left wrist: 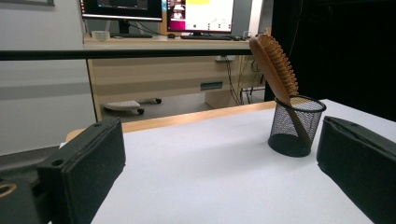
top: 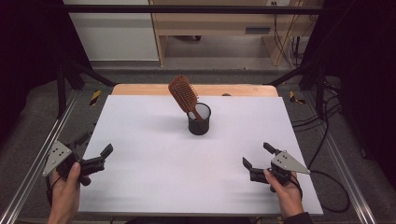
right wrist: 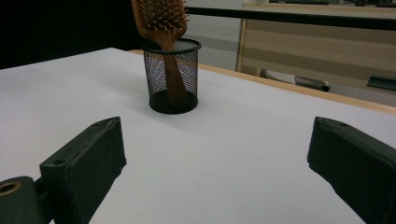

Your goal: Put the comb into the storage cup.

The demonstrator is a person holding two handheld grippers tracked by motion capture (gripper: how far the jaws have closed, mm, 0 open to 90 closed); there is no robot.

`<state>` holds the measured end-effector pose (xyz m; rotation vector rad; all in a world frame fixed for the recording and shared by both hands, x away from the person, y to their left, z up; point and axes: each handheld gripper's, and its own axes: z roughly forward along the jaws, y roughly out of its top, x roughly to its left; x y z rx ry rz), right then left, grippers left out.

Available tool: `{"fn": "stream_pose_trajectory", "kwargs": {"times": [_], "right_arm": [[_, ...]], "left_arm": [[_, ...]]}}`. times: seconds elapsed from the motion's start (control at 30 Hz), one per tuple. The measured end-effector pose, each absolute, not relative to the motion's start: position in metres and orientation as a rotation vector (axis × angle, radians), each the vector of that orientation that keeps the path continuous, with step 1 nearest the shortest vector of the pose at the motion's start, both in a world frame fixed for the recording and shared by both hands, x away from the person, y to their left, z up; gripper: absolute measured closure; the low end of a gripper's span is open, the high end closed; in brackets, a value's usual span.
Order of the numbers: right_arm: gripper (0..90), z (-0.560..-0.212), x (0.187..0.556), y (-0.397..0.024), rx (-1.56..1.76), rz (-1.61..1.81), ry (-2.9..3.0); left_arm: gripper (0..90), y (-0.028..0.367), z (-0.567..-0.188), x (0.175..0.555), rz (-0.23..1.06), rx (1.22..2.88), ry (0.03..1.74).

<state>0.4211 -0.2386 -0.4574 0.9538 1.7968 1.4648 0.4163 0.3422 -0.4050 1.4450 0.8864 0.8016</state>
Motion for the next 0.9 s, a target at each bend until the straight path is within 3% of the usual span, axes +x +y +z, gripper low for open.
{"fn": "stream_pose_trajectory", "kwargs": {"times": [0.9], "right_arm": [[4.6, -0.459, 0.424, -0.236, 0.93, 1.475, 1.812]], "left_arm": [[1.7, 0.316, -0.428, 0.39, 0.78, 1.462, 0.853]]}}
